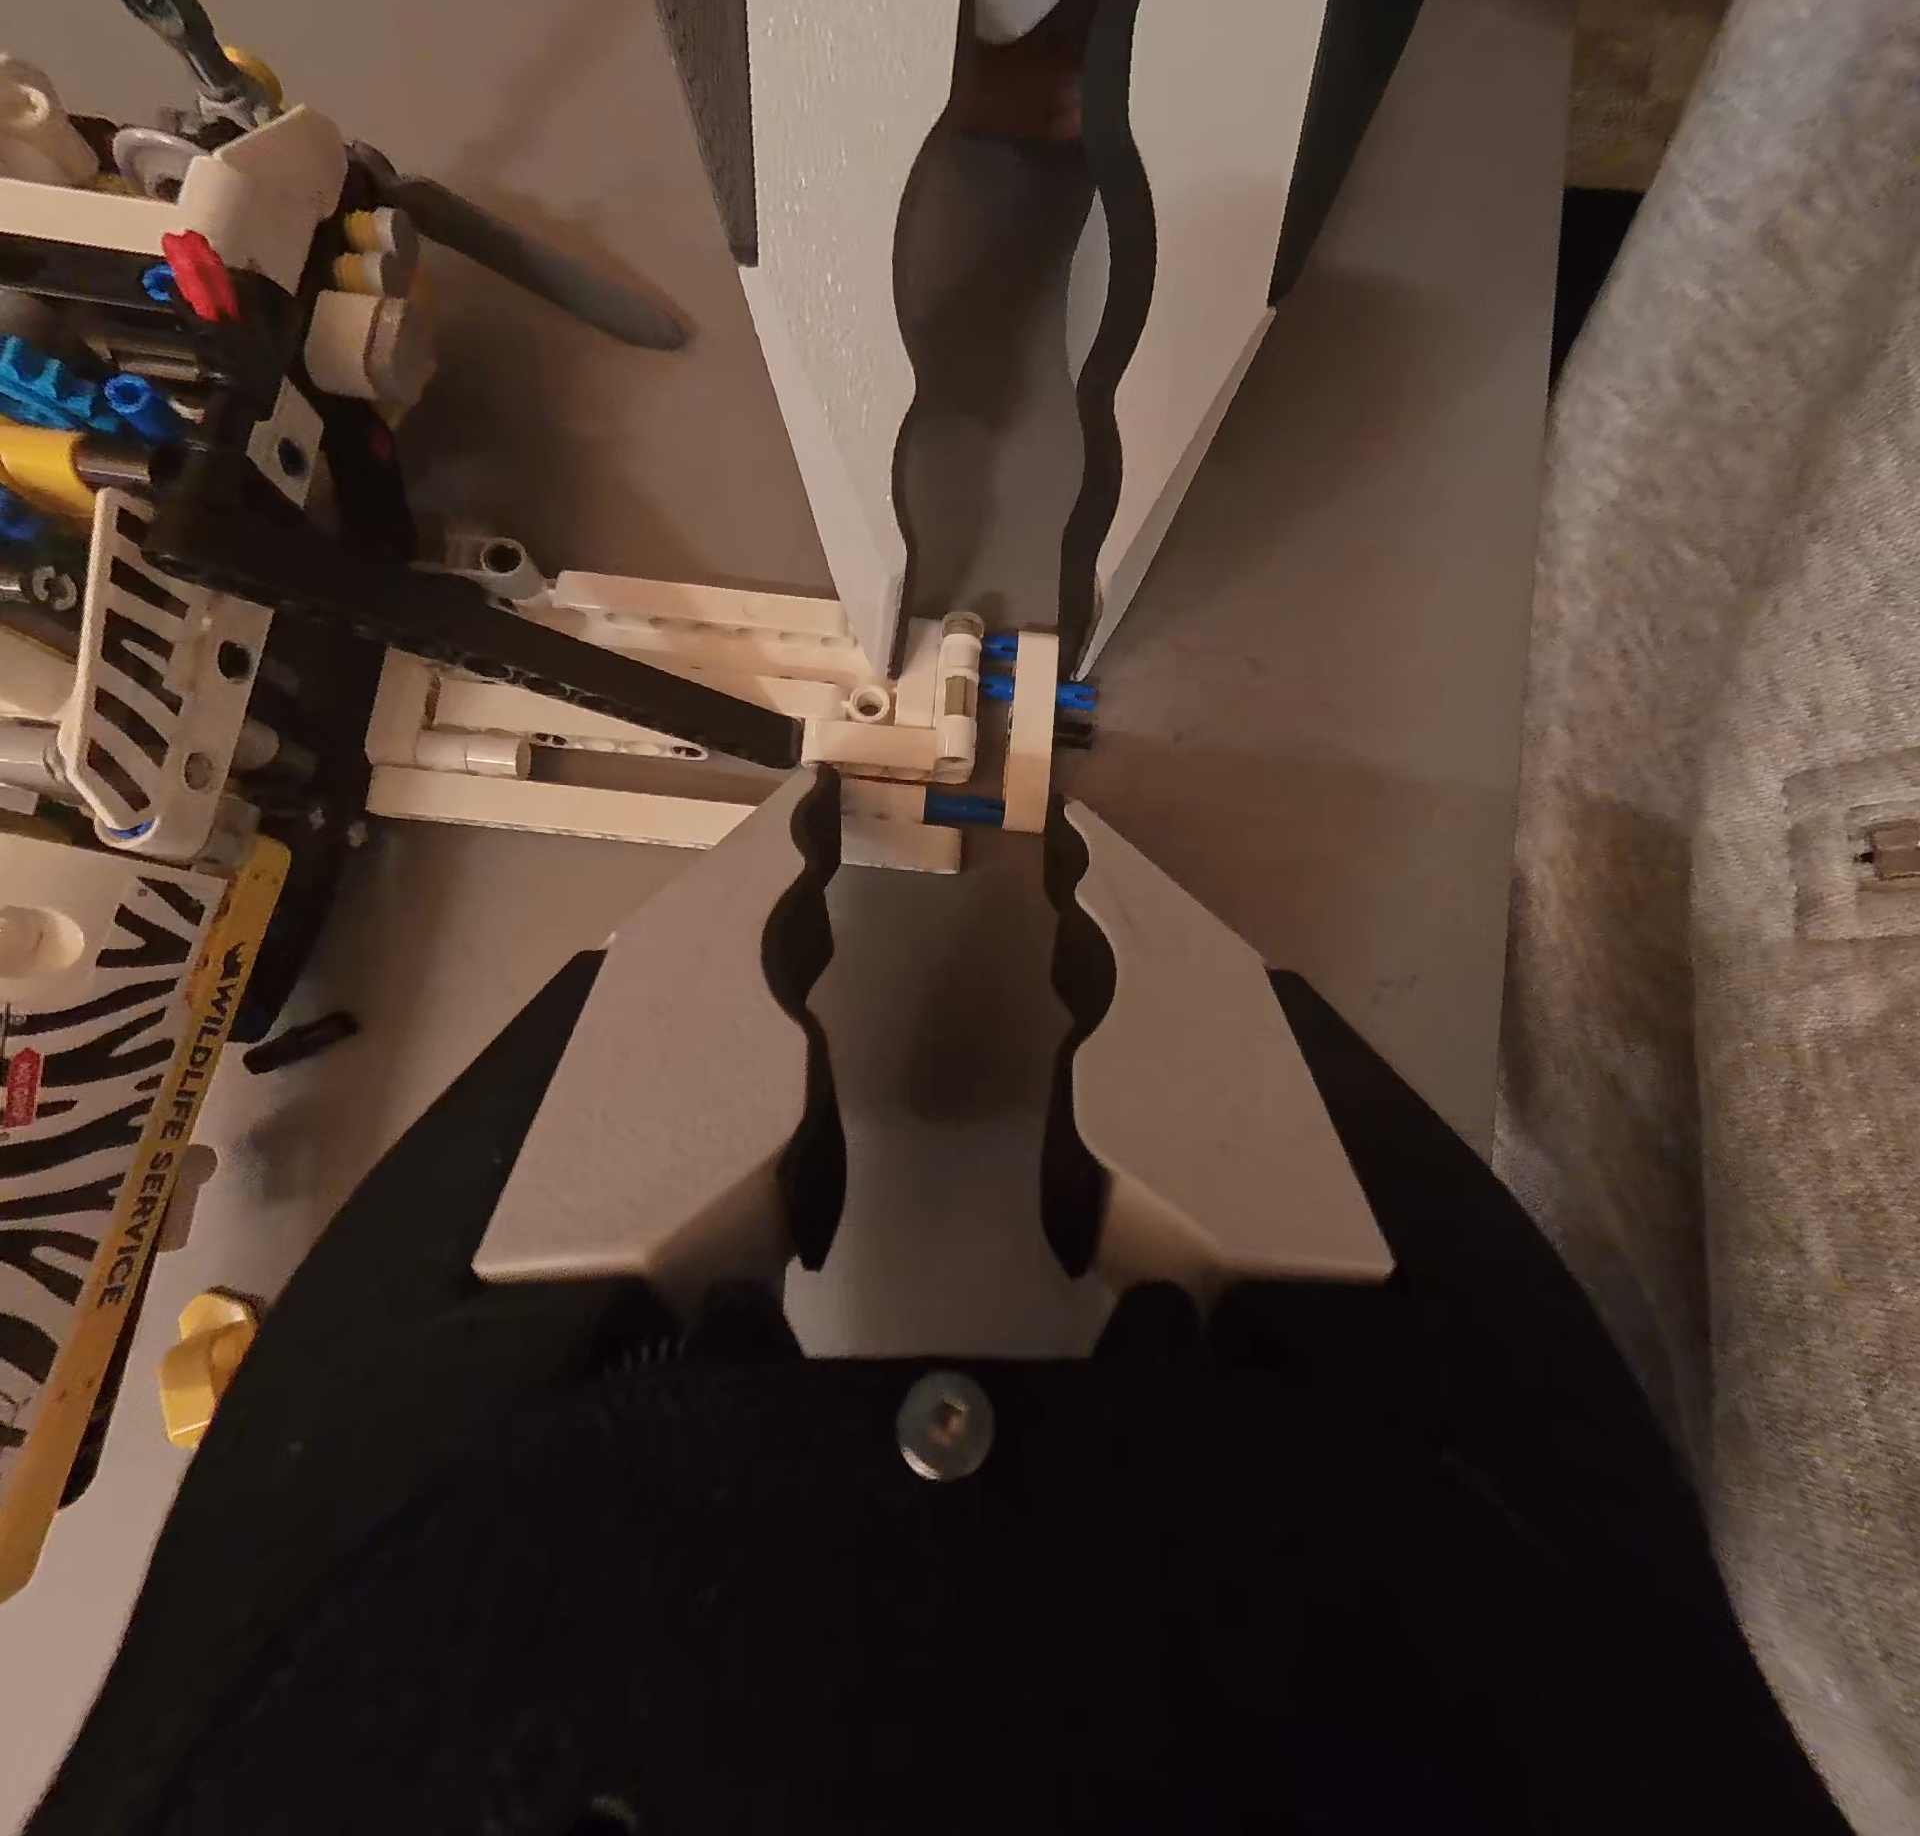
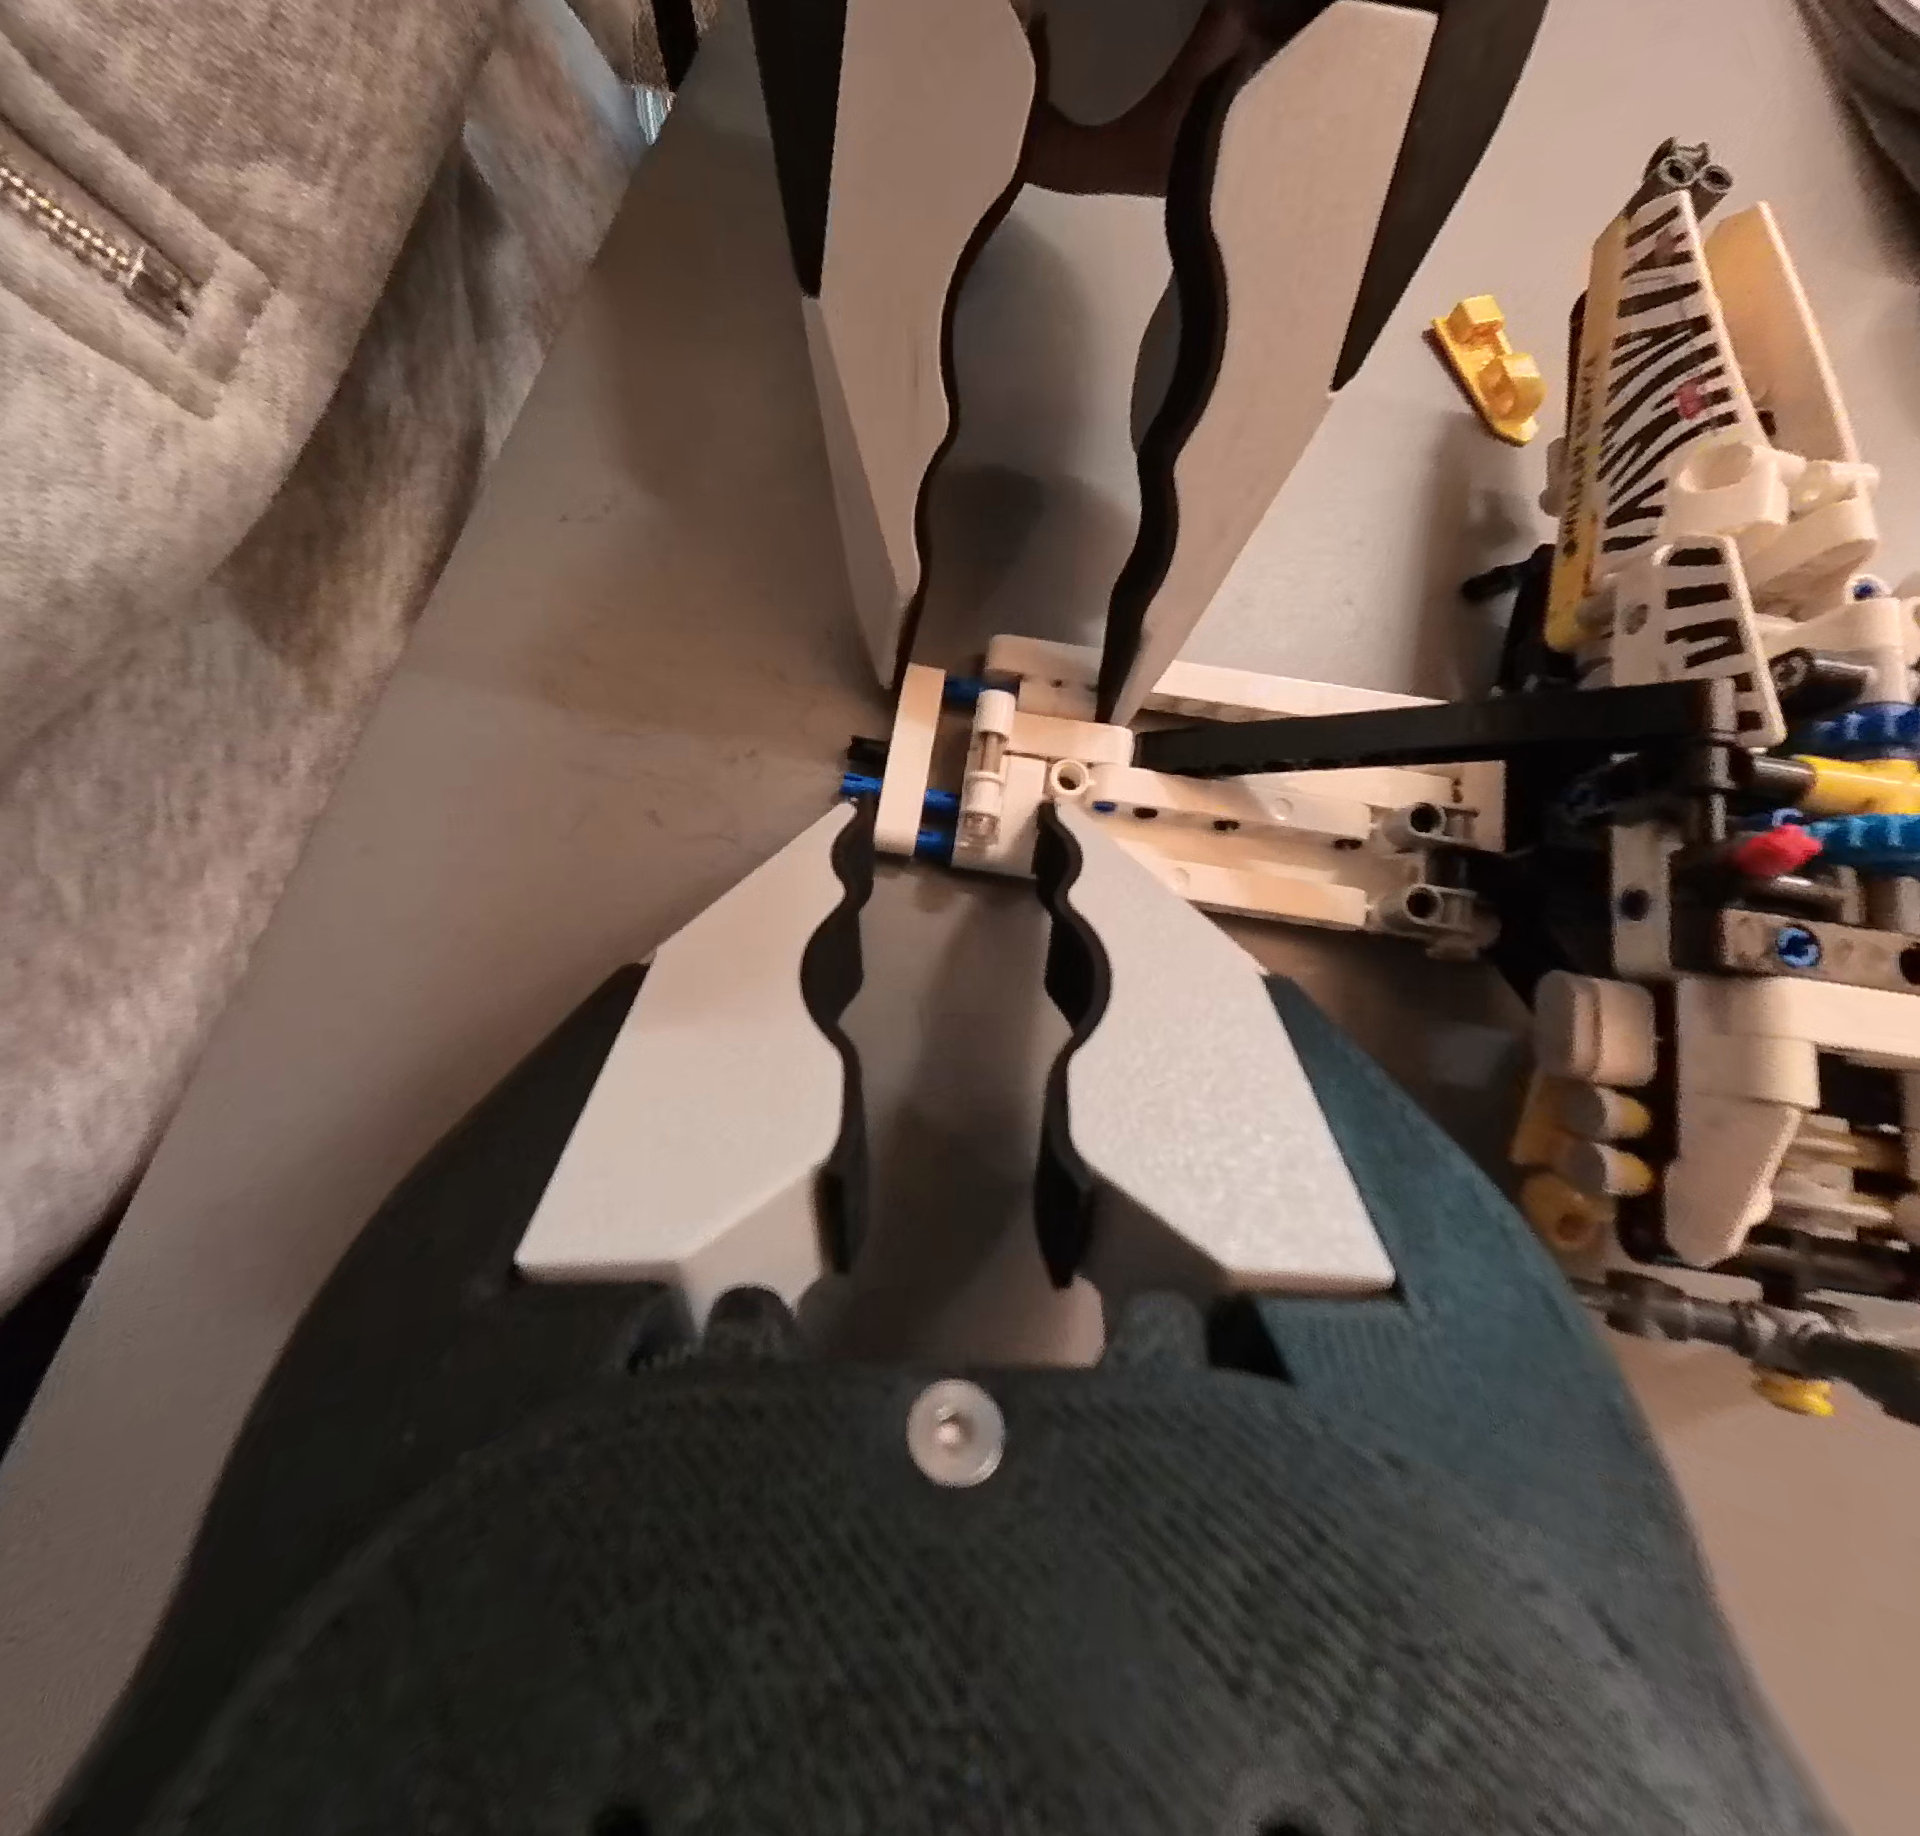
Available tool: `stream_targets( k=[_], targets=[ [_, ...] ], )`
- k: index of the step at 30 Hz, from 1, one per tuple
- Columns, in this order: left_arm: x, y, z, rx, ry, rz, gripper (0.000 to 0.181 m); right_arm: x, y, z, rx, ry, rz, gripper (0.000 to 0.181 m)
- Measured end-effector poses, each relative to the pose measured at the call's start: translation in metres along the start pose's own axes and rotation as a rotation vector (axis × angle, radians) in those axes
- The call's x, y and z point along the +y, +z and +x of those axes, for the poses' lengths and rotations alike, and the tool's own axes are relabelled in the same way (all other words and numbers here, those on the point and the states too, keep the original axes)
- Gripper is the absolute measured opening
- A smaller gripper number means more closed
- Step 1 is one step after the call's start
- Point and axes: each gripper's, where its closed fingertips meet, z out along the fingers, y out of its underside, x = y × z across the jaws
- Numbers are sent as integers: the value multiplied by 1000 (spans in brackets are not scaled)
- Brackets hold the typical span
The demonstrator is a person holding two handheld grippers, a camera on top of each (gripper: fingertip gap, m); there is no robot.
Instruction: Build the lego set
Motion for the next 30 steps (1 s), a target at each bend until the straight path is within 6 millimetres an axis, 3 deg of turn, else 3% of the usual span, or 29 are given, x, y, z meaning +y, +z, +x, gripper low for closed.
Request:
stream_targets(
  k=[5, 10, 15, 30],
  targets=[
    [0, 0, 0, -3, -1, 6, 38, 3, -11, 9, -1, 49, 44, 34],
    [-1, 0, 0, -15, -2, 12, 38, 2, -9, 11, 16, 57, 41, 44],
    [-1, 1, 0, -22, -11, 21, 38, 2, -9, 4, 14, 18, 17, 31],
    [-2, 2, -1, -44, -17, 15, 38, 2, -7, 3, -14, 100, 37, 29]
  ],
)
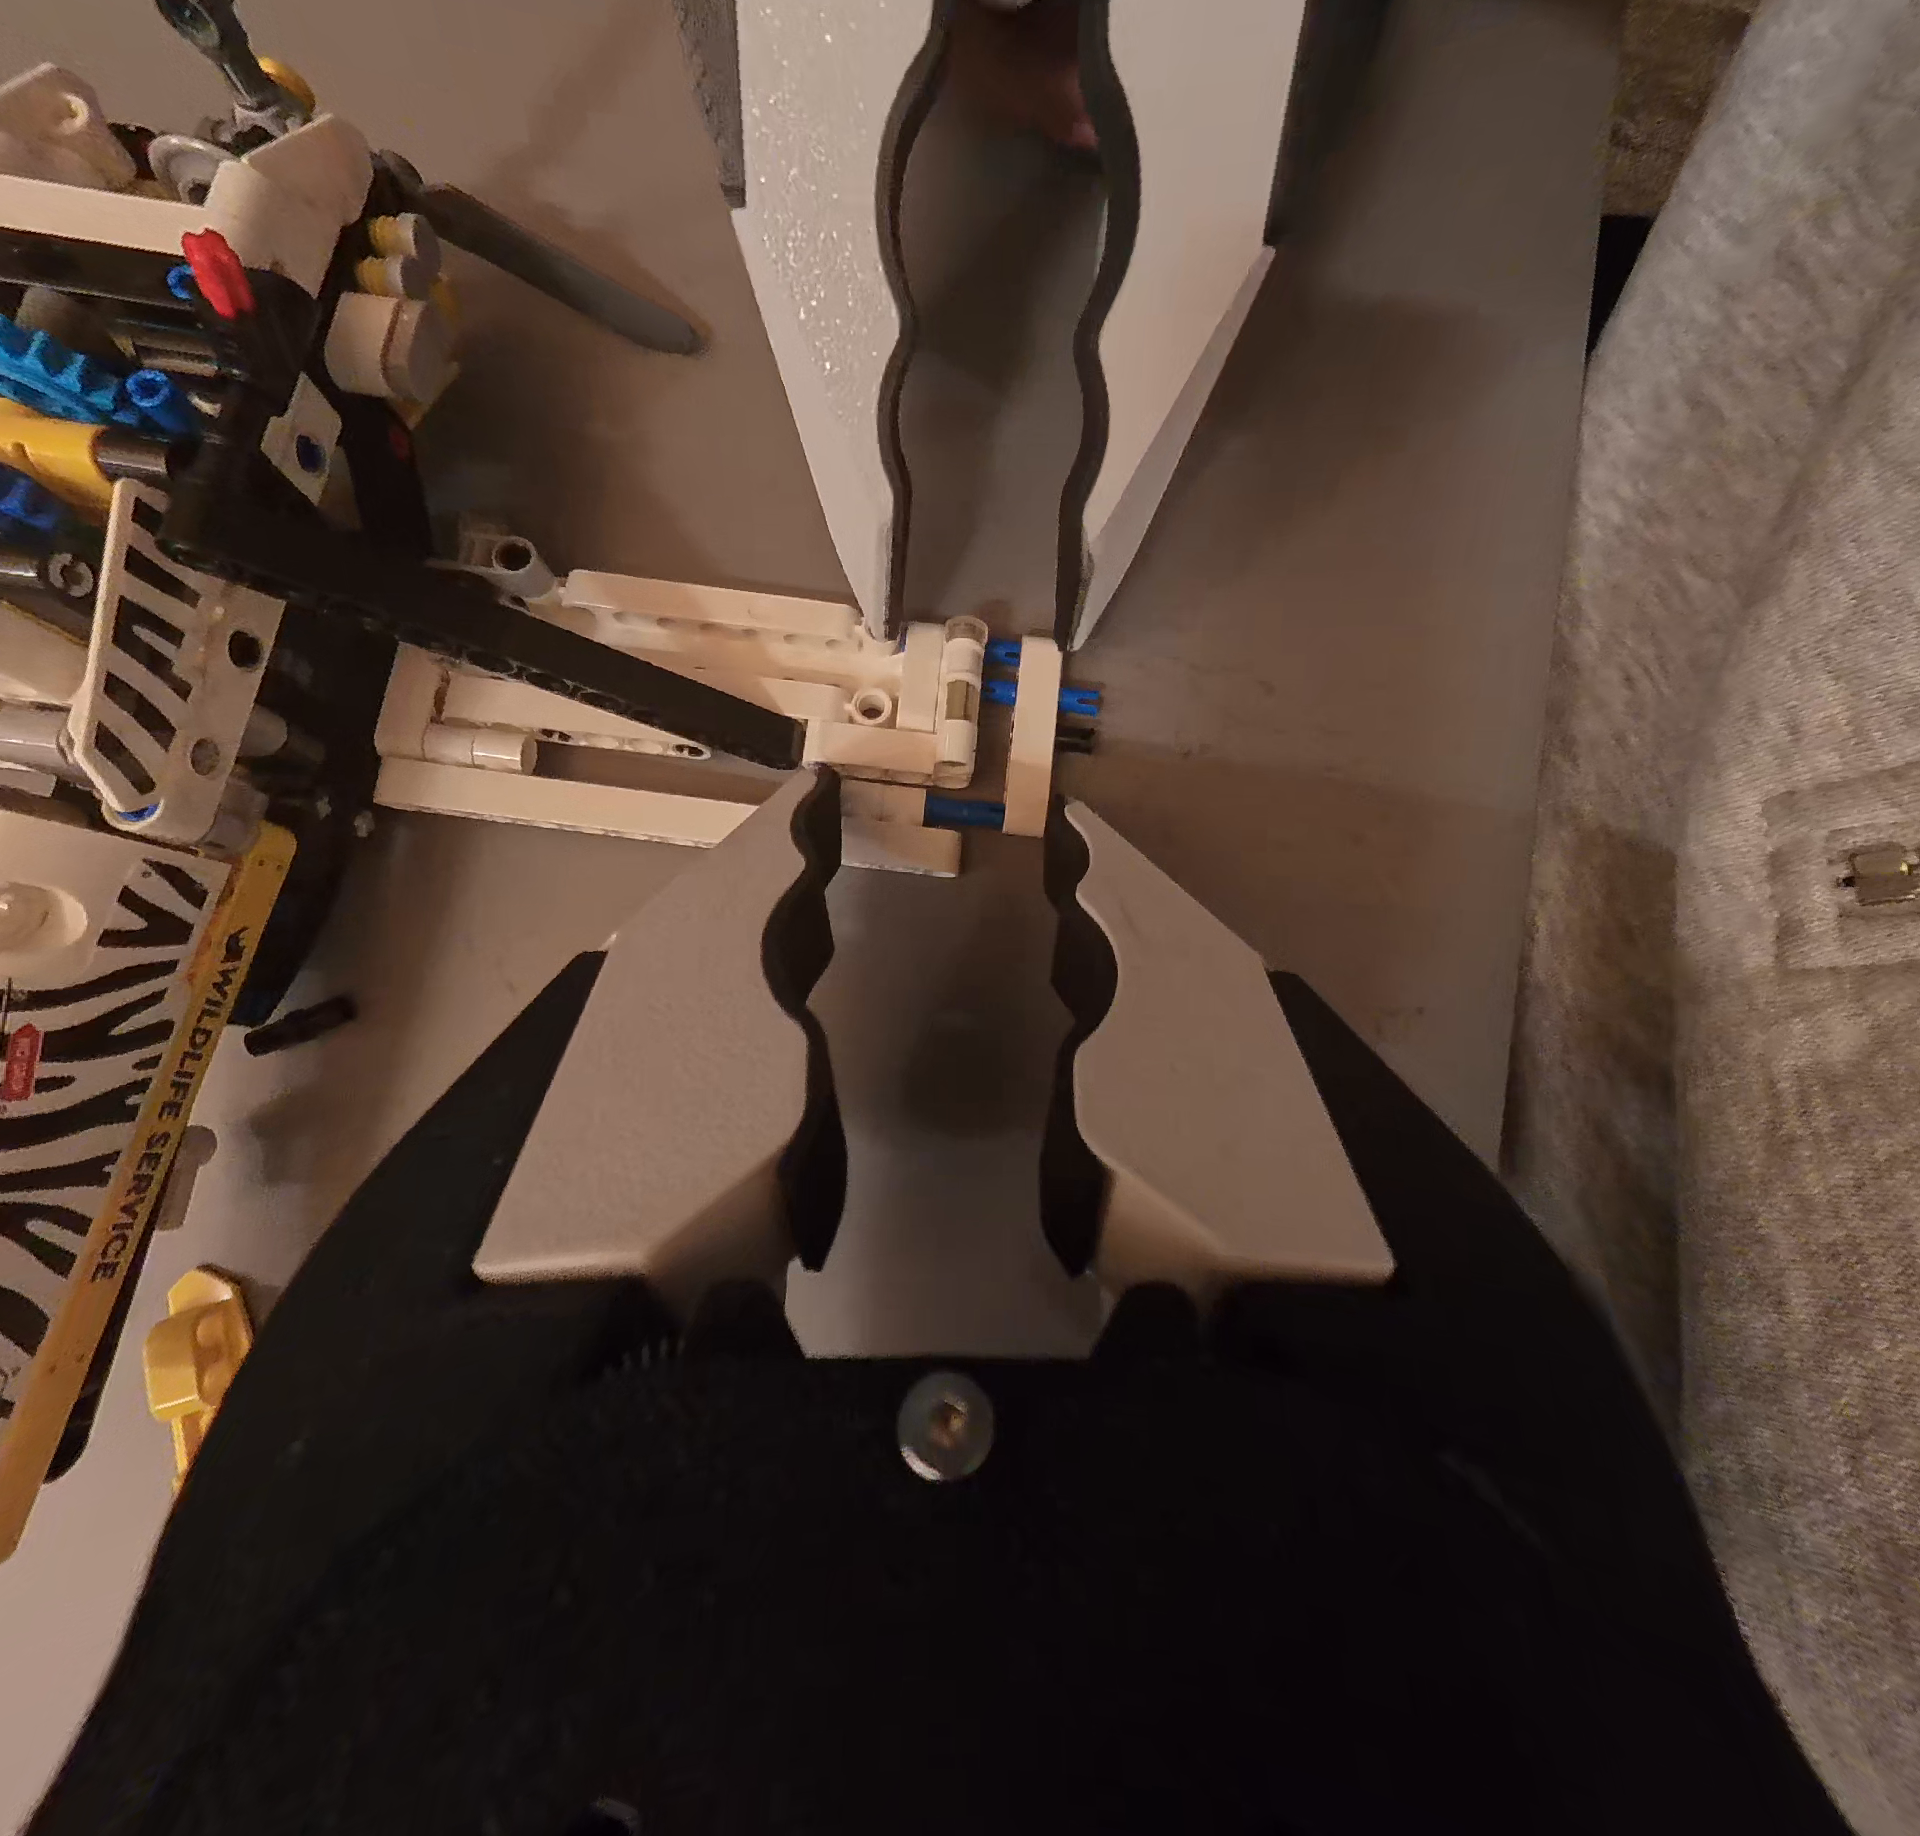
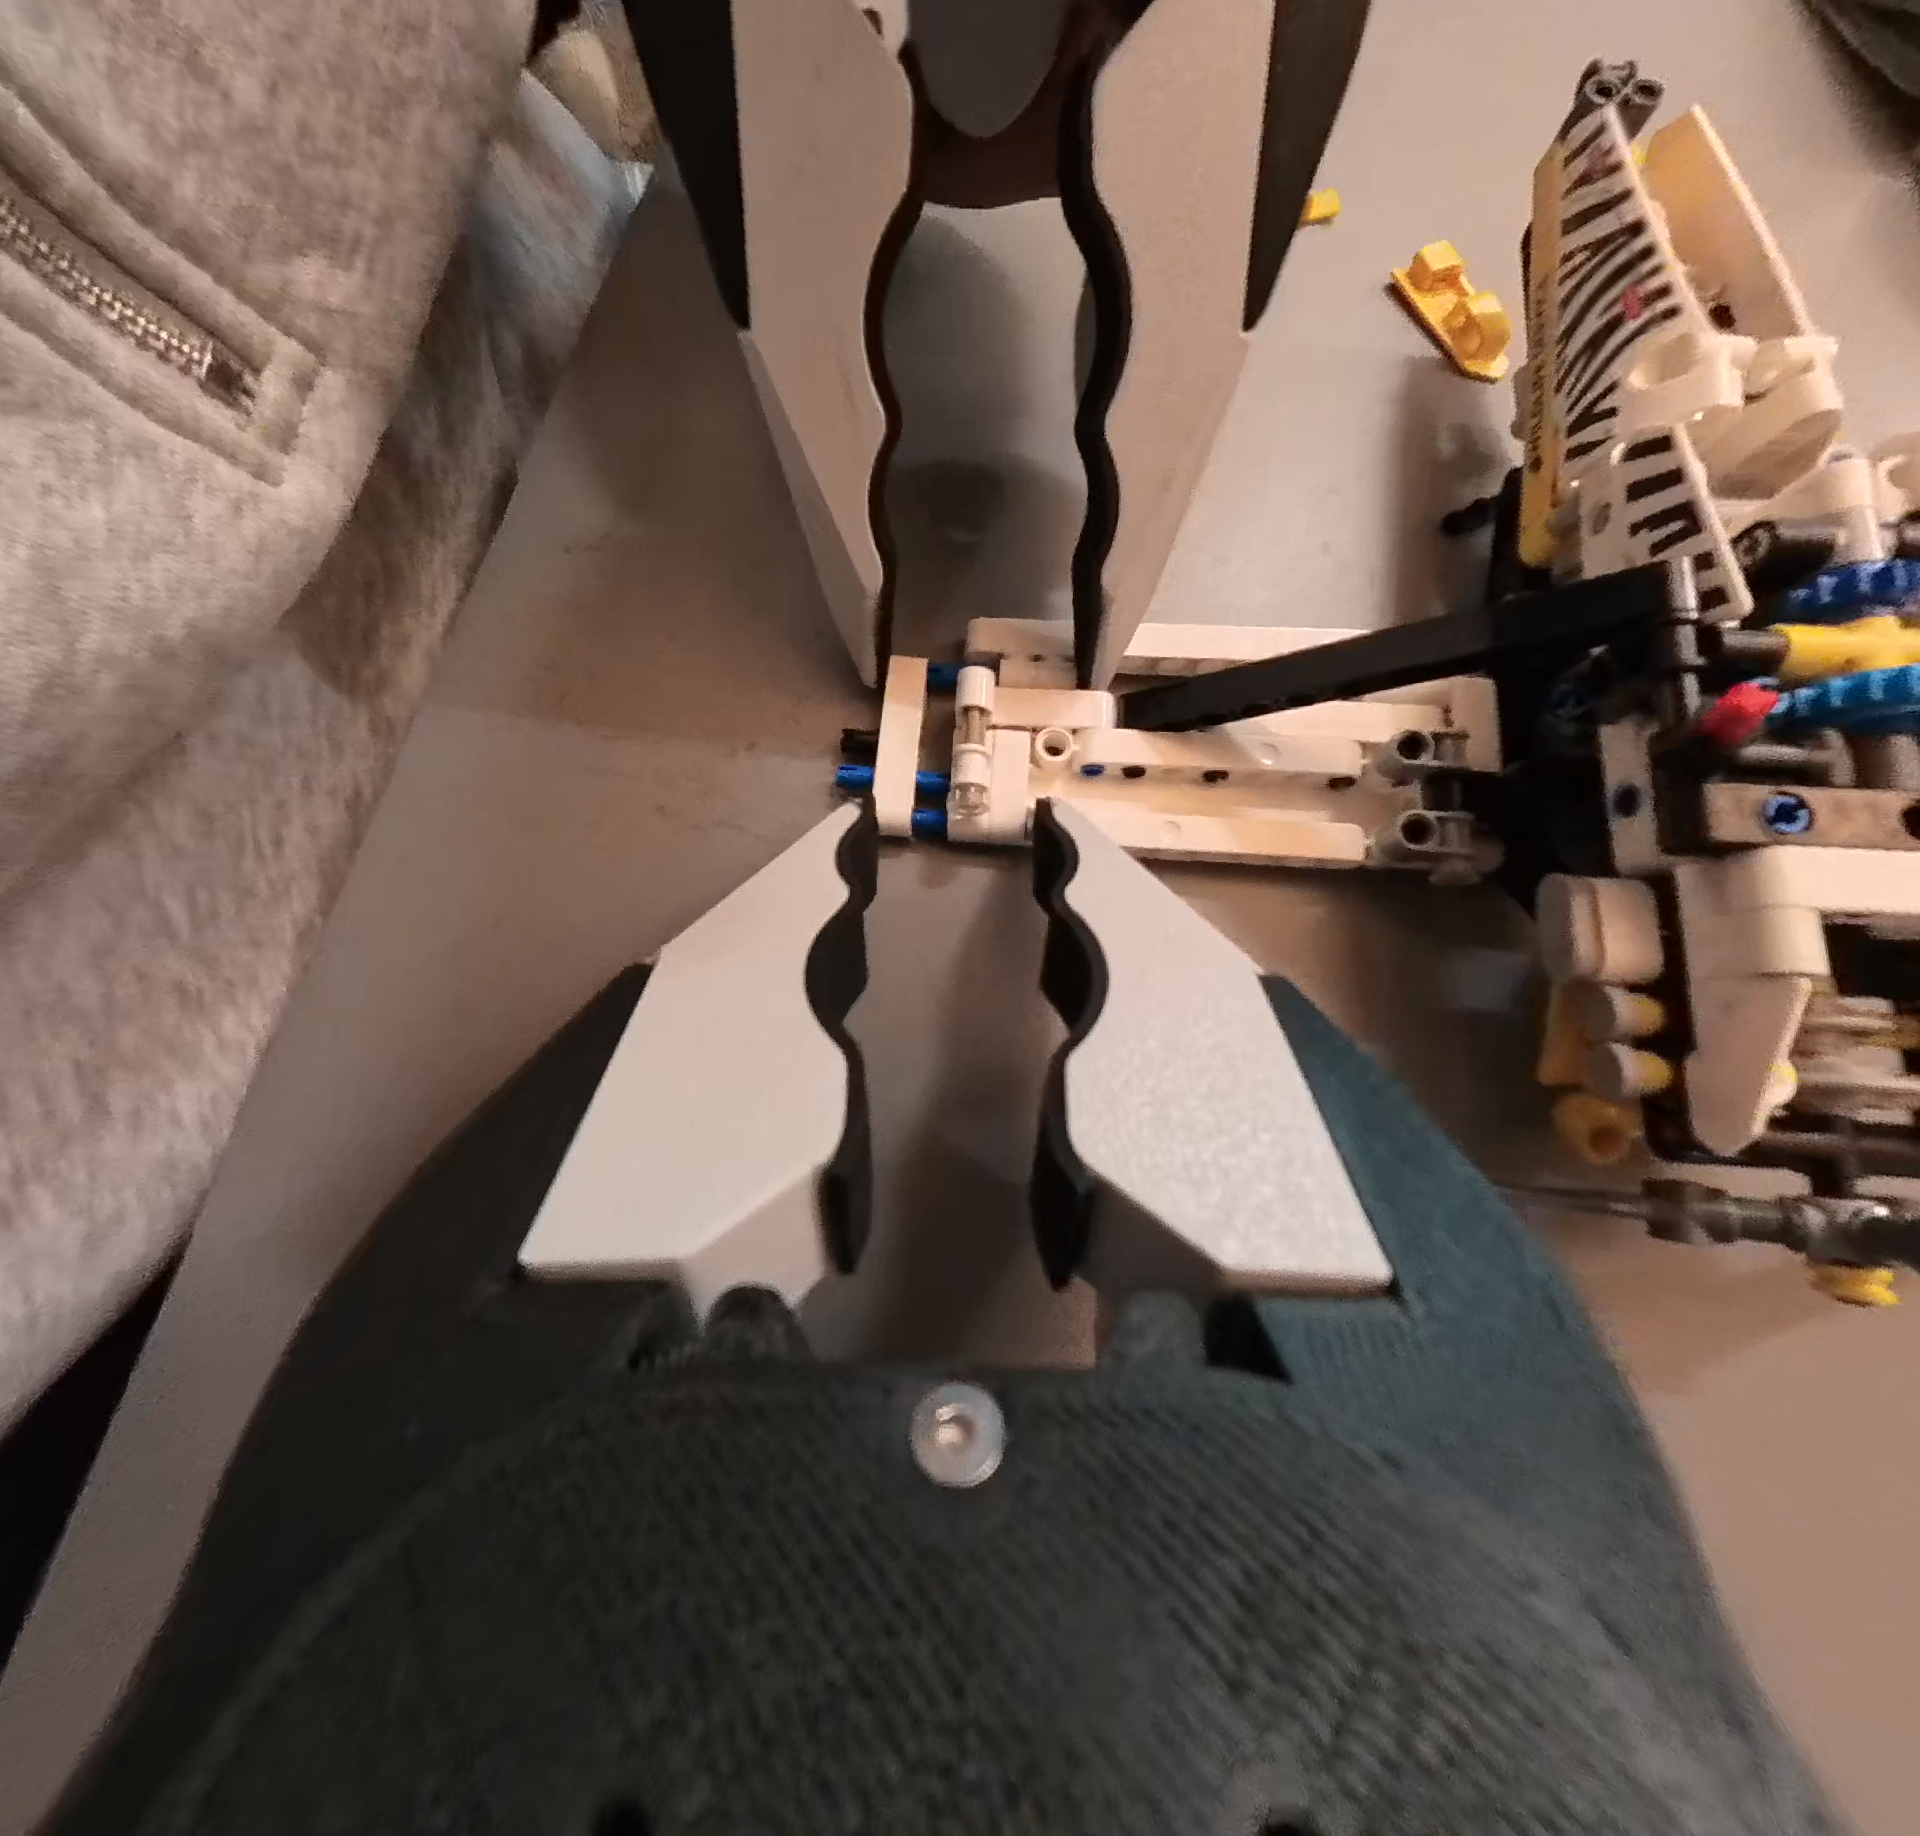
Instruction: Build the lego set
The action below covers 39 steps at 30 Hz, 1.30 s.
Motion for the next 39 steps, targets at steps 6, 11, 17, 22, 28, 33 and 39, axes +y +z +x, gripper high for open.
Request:
stream_targets(
  k=[6, 11, 17, 22, 28, 33, 39],
  targets=[
    [1, -1, 0, -5, 4, -5, 38, 0, 0, 0, 10, 6, -3, 29],
    [1, -1, 0, -7, 7, -5, 38, 0, 0, 0, 11, -15, -1, 28],
    [1, -1, 0, -7, 0, -3, 38, 0, 1, -4, -9, -34, -2, 38],
    [1, -1, 0, -16, -2, -4, 38, 1, 3, 1, 86, -164, -36, 31],
    [1, -1, -1, -27, 0, -6, 38, 1, 3, 2, 91, -155, -29, 31],
    [1, -1, -1, -28, 2, -4, 38, 1, 3, 2, 93, -135, -33, 30],
    [1, -2, 0, -18, -6, 3, 37, 2, 2, 2, 93, -111, -41, 30]
  ],
)
